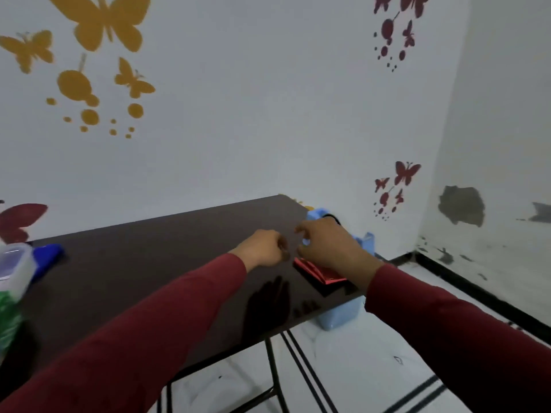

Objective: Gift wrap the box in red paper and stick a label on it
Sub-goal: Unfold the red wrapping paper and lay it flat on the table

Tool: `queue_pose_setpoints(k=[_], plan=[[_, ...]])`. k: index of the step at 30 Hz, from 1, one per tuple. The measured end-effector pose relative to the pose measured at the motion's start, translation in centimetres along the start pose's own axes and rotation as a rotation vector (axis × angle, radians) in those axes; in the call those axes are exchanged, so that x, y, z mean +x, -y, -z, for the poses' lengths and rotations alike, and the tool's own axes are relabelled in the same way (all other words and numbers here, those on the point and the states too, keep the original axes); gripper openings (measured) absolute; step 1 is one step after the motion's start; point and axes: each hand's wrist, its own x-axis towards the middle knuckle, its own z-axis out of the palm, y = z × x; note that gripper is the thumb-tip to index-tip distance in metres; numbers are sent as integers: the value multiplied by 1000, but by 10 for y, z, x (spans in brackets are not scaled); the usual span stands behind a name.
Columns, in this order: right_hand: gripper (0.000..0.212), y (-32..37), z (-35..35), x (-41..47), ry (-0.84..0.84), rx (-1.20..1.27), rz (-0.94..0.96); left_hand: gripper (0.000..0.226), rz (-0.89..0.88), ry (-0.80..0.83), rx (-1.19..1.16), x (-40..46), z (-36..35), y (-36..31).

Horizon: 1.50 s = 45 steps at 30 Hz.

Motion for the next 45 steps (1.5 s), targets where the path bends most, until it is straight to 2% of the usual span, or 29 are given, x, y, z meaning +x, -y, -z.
queue_pose_setpoints(k=[3, 5, 8, 13, 16, 20, 23, 27, 31, 37, 40, 45], plan=[[46, -28, 0, 10, -96, -156, 2, 29, -33, 107, 72, 27, -14, -30], [50, -47, 2, 15, -100, -226, -10, 28, -45, 162, 152, 44, -24, -44], [63, -71, 6, 21, -101, -309, -4, 26, -22, 159, 248, 68, -38, -47], [88, -93, 8, 37, 73, -225, -93, 13, 27, 95, 136, 85, -44, -43], [101, -94, 9, 43, 125, -186, -128, 16, 51, 69, 101, 89, -48, -44], [94, -90, 8, 47, 61, -63, -188, 9, 57, 26, 82, 88, -53, -42], [85, -79, 4, 48, -7, -5, -192, 13, 64, -19, 78, 82, -45, -35], [85, -49, 12, 52, -53, 86, -178, 14, 87, -127, 218, 61, -11, -4], [80, -2, 14, 58, -55, 109, -107, 29, 174, -294, 410, 24, 33, 57], [78, 67, -17, 70, -41, 136, -32, 18, 376, -583, 292, -54, 95, 165], [78, 87, -35, 75, 1, 138, -37, 18, 337, -742, 218, -89, 117, 196], [96, 111, -57, 77, 34, 80, -69, 15, 192, -841, 211, -122, 144, 214]])
